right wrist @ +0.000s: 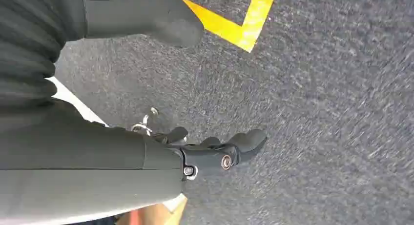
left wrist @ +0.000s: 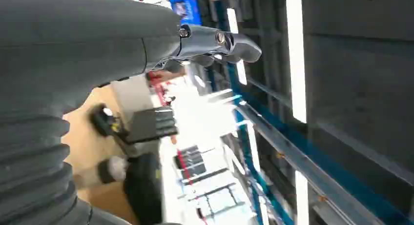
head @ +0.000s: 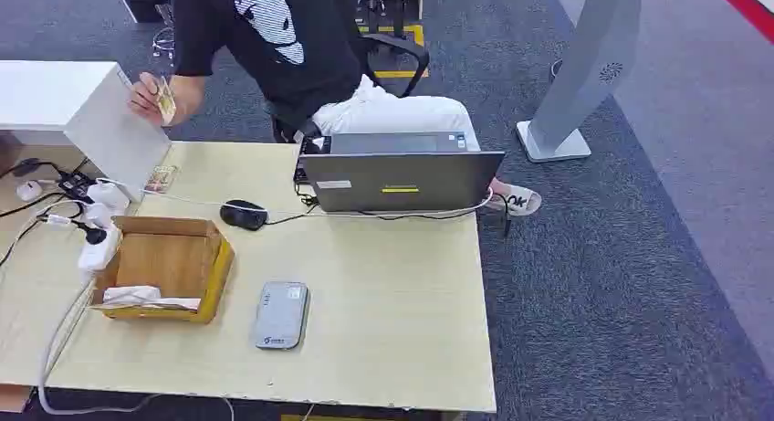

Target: Pass the card to the sensor for recognition and then transmit it.

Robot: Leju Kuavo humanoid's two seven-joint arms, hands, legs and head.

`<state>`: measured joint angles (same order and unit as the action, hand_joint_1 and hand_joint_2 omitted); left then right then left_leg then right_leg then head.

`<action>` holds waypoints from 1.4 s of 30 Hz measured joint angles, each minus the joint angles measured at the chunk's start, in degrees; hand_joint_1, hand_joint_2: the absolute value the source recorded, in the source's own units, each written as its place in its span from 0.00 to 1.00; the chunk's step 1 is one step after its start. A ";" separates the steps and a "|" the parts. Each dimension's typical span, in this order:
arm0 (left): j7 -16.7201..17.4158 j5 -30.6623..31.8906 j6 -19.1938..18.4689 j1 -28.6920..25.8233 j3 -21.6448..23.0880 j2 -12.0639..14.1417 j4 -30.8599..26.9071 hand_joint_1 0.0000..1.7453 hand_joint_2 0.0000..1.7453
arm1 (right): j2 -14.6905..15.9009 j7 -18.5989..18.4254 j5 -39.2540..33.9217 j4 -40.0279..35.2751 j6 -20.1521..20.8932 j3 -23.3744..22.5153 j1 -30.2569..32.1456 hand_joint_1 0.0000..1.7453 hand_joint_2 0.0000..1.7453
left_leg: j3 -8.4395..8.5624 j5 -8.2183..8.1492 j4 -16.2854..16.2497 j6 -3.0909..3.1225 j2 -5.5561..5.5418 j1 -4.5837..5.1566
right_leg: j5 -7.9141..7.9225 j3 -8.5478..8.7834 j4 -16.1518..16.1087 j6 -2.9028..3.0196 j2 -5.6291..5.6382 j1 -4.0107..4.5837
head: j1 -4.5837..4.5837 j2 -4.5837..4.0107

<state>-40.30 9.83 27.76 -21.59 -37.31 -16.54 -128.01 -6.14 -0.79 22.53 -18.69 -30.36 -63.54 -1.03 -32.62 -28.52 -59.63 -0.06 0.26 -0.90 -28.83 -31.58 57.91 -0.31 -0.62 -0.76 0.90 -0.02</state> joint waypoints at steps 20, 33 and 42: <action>27.89 32.37 -5.40 32.27 27.06 19.95 35.24 0.00 1.00 | 0.72 -3.67 6.93 2.27 6.06 -0.79 -1.82 0.00 1.00 | -0.11 0.41 -0.04 -0.04 -0.02 0.02 | 0.38 0.00 0.04 -0.02 -0.01 -0.01 | 0.00 0.00; 29.20 33.53 -5.55 38.62 33.23 20.43 46.29 1.00 1.00 | 1.16 -3.52 9.09 3.17 7.21 -0.59 -2.03 0.00 1.00 | -0.20 0.40 -0.06 -0.04 0.10 0.02 | 0.38 -0.16 0.04 -0.02 0.17 -0.01 | 0.00 0.00; 29.03 33.47 -6.36 37.91 34.63 20.45 47.32 1.00 1.00 | 1.16 -3.30 9.66 3.30 7.83 -0.53 -1.98 0.00 1.00 | -0.25 0.40 -0.05 -0.04 0.11 0.02 | 0.38 -0.21 0.04 -0.02 0.18 -0.01 | 0.00 0.00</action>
<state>-11.28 43.30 21.40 16.32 -2.69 3.91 -80.70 -4.98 -4.09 32.20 -15.39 -22.53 -64.06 -3.01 -32.87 -28.12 -59.68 -0.10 0.37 -0.88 -28.45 -31.79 57.95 -0.33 -0.44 -0.77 0.90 -0.02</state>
